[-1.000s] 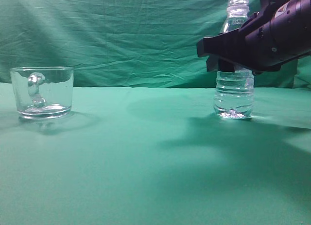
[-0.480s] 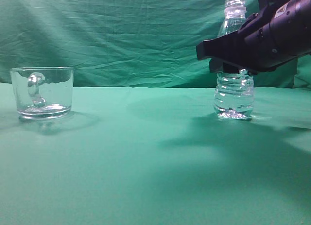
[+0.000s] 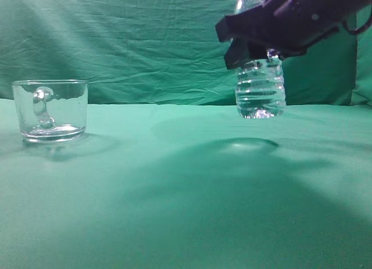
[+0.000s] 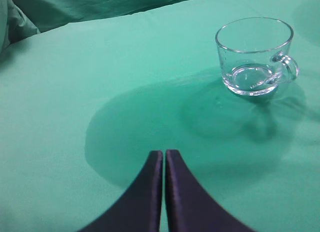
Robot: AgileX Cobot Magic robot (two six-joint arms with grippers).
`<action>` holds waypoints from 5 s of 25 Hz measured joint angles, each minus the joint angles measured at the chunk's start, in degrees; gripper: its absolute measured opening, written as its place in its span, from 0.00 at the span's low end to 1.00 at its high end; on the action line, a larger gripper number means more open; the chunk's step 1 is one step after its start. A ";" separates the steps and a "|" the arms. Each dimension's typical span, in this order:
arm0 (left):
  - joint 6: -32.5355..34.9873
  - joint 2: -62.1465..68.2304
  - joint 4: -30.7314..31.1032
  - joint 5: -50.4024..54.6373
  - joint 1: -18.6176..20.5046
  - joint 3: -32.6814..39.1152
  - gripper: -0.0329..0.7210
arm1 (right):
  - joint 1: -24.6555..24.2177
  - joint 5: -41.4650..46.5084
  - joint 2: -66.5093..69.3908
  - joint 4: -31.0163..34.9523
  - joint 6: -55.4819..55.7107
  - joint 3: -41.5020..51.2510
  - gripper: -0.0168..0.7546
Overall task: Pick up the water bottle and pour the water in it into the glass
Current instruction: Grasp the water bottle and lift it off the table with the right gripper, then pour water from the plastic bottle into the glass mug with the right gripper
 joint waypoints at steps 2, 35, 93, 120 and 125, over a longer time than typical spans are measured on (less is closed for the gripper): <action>0.00 0.00 0.00 0.00 0.00 0.00 0.04 | 0.00 7.66 -1.20 -2.84 0.00 -3.88 0.42; 0.00 0.00 0.00 0.00 0.00 0.00 0.04 | 12.04 34.24 27.29 -37.97 -8.50 -54.11 0.42; 0.00 0.00 0.00 0.00 0.00 0.00 0.04 | 12.04 32.20 29.97 -76.74 -15.44 -54.73 0.42; 0.00 0.00 0.00 0.00 0.00 0.00 0.04 | 12.04 32.60 29.49 -76.55 37.63 -54.73 0.42; 0.00 0.00 0.00 0.00 0.00 0.00 0.04 | 12.04 37.12 25.72 -75.23 56.76 -54.73 0.42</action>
